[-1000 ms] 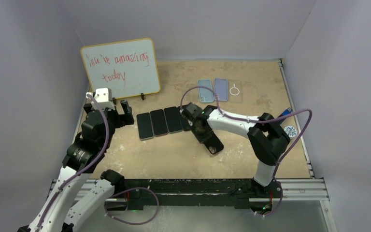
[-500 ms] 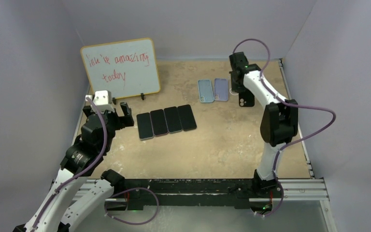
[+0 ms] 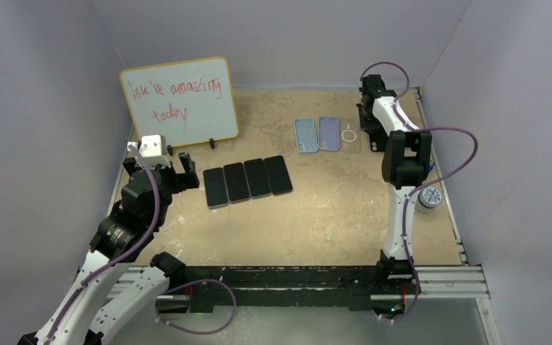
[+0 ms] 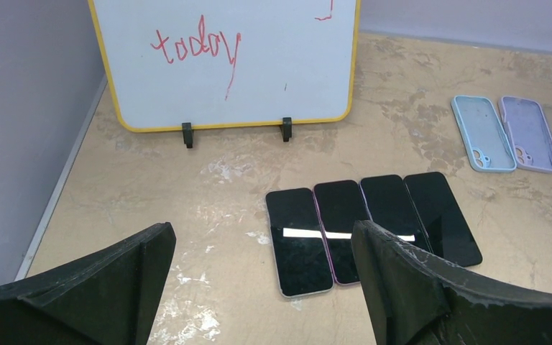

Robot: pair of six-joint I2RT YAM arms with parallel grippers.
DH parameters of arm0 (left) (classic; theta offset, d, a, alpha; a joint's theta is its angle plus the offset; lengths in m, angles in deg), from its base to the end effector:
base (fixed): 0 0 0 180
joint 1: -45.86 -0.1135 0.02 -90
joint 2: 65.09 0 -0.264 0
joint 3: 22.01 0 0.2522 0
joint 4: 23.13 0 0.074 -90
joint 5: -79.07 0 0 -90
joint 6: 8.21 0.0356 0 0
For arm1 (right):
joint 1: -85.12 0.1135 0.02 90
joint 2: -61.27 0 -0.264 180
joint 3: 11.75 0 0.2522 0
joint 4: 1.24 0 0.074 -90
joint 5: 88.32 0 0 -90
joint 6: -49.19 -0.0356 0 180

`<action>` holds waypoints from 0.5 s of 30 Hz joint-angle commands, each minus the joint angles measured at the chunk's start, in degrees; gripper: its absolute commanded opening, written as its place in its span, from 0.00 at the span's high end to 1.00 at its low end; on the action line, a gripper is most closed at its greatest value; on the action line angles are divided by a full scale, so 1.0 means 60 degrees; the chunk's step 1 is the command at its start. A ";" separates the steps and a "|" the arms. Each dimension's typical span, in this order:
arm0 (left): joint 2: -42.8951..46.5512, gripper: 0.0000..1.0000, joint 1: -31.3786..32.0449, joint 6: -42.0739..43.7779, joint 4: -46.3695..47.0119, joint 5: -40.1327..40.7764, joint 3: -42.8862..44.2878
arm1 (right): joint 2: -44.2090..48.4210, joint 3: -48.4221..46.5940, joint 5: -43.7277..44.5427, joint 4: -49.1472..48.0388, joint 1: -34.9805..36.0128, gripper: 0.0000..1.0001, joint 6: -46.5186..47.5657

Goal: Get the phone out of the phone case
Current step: Place the phone case at the center of the board.

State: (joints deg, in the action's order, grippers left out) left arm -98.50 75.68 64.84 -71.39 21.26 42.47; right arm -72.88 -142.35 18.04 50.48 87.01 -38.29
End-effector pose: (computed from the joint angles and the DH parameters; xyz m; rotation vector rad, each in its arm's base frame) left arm 0.1093 -0.0408 0.3582 -0.1772 1.8152 -0.0497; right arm 0.5173 0.0070 0.1984 0.0162 2.5169 -0.3658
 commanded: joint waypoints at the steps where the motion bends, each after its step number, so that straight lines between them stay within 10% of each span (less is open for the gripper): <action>1: -0.0114 0.01 0.0067 -0.0075 0.0140 0.0145 -0.0001 | -0.0005 -0.0132 -0.1174 -0.0342 0.0047 1.00 0.0482; 15: -0.0162 0.01 0.0061 -0.0065 0.0154 0.0096 0.0009 | -0.0241 -0.0203 -0.2666 -0.0271 -0.0108 1.00 -0.0097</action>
State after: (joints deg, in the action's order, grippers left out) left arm -99.29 75.68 64.84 -71.37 21.30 42.47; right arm -75.09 -142.33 6.24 49.26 86.73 -37.35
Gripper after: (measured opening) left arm 0.987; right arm 0.005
